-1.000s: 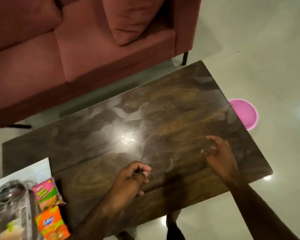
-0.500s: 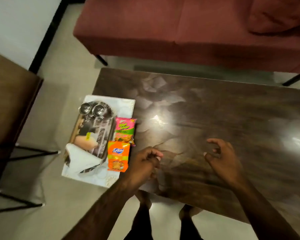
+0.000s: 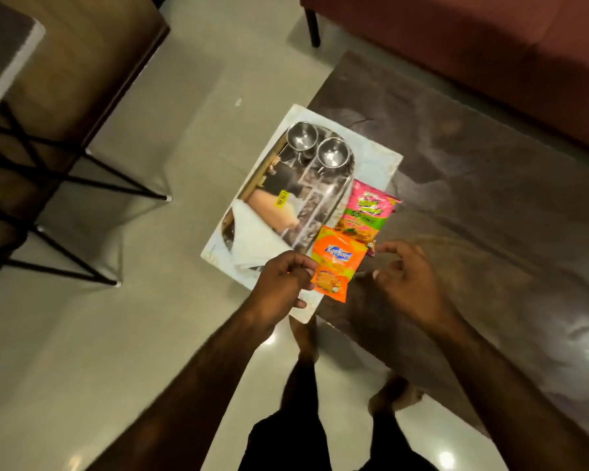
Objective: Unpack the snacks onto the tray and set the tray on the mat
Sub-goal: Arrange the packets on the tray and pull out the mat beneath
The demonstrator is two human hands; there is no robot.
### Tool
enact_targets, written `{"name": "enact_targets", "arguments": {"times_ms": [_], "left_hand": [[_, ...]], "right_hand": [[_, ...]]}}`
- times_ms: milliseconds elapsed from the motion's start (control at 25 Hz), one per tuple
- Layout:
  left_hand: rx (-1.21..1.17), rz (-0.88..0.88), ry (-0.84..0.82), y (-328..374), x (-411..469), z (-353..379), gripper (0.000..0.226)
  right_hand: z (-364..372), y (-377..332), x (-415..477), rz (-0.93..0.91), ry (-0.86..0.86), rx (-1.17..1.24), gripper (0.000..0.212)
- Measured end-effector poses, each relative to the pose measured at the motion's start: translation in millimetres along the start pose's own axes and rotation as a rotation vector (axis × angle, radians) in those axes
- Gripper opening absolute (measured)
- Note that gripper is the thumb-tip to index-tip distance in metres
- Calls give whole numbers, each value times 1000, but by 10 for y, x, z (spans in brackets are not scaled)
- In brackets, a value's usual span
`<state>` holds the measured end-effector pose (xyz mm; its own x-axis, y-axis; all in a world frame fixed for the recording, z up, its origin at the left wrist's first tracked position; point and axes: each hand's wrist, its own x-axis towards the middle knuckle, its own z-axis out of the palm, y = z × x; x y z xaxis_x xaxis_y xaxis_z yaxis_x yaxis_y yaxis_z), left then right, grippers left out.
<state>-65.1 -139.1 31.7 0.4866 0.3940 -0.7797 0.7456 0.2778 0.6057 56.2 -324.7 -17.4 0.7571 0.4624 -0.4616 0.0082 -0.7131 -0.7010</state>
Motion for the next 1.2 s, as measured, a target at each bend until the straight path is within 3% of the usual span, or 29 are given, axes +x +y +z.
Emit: {"name": "enact_targets", "arguments": {"times_ms": [400, 600, 760, 880, 1000, 1120, 1200], "left_hand": [[-105, -128, 220, -497, 515, -921, 22], [-38, -128, 108, -682, 688, -842, 19], [10, -92, 0, -687, 775, -683, 15], [22, -90, -82, -659, 801, -605, 14], [45, -60, -138, -588, 849, -563, 15], [89, 12, -145, -457, 884, -508, 15], [204, 91, -143, -387, 903, -478, 15]], "right_hand": [[1100, -256, 275, 29, -201, -85, 45], [1176, 94, 470, 255, -35, -147, 50], [1213, 335, 624, 489, 61, 78, 73], [1376, 378, 727, 563, 157, 183, 79], [1430, 267, 745, 691, 270, 229, 66], [1322, 89, 557, 742, 264, 507, 34], [1161, -64, 332, 705, 221, 675, 34]]}}
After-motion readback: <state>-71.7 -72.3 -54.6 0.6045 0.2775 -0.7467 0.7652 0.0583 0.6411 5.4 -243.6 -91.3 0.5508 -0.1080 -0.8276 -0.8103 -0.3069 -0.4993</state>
